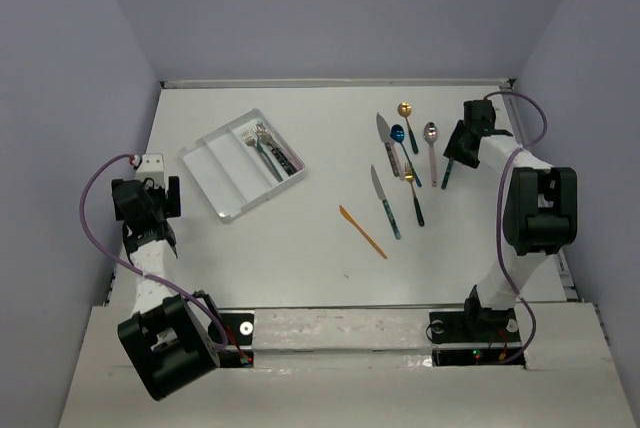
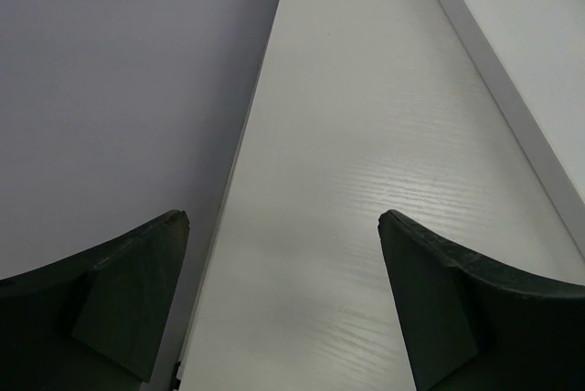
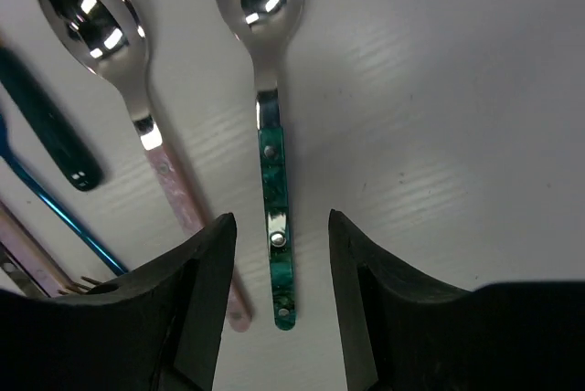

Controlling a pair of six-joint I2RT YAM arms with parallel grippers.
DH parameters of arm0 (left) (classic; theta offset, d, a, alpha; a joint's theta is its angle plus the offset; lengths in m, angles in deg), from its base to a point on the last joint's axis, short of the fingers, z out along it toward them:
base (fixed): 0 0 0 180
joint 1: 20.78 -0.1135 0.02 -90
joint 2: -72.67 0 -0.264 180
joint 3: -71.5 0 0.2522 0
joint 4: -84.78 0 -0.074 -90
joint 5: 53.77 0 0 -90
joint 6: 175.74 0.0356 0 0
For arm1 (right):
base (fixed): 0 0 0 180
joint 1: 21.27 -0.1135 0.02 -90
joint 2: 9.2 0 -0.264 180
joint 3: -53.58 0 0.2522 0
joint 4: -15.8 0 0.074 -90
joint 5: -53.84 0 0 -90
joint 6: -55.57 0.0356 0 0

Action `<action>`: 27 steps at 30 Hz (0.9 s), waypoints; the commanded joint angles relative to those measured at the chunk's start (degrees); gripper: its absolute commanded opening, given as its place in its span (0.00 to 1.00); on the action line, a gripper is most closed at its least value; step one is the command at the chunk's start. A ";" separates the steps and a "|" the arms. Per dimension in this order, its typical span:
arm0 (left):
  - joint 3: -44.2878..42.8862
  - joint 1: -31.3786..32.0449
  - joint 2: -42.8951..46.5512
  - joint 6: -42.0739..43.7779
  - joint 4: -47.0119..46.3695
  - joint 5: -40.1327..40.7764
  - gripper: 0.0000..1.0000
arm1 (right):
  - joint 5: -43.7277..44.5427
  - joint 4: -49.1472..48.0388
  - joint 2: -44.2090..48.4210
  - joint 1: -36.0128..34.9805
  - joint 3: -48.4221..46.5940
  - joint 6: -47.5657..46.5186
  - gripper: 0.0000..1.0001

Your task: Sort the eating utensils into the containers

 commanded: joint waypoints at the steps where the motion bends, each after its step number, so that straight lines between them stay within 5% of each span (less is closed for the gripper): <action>1: 1.21 -0.18 1.36 0.65 -2.93 -1.24 0.99 | 1.77 -0.11 -0.37 -2.56 0.18 1.51 0.50; 14: 0.86 -0.18 0.57 1.62 -4.60 -1.60 0.99 | 1.43 2.69 -9.95 -2.03 -2.54 1.07 0.41; 17: 0.25 -0.09 0.31 1.62 -4.69 -1.42 0.99 | 0.81 3.93 -10.92 -2.03 -2.90 0.98 0.29; 18: 0.16 -0.18 0.48 1.62 -4.60 -1.42 0.99 | 0.46 4.02 -10.92 -2.03 -2.72 0.89 0.14; 20: -0.19 -0.09 0.57 1.62 -4.34 -1.42 0.99 | 0.37 4.02 -10.31 -2.03 -2.20 0.71 0.00; 27: -0.81 -0.18 0.48 1.80 -3.46 -2.38 0.99 | 4.67 3.40 -3.82 -2.03 -0.79 0.01 0.00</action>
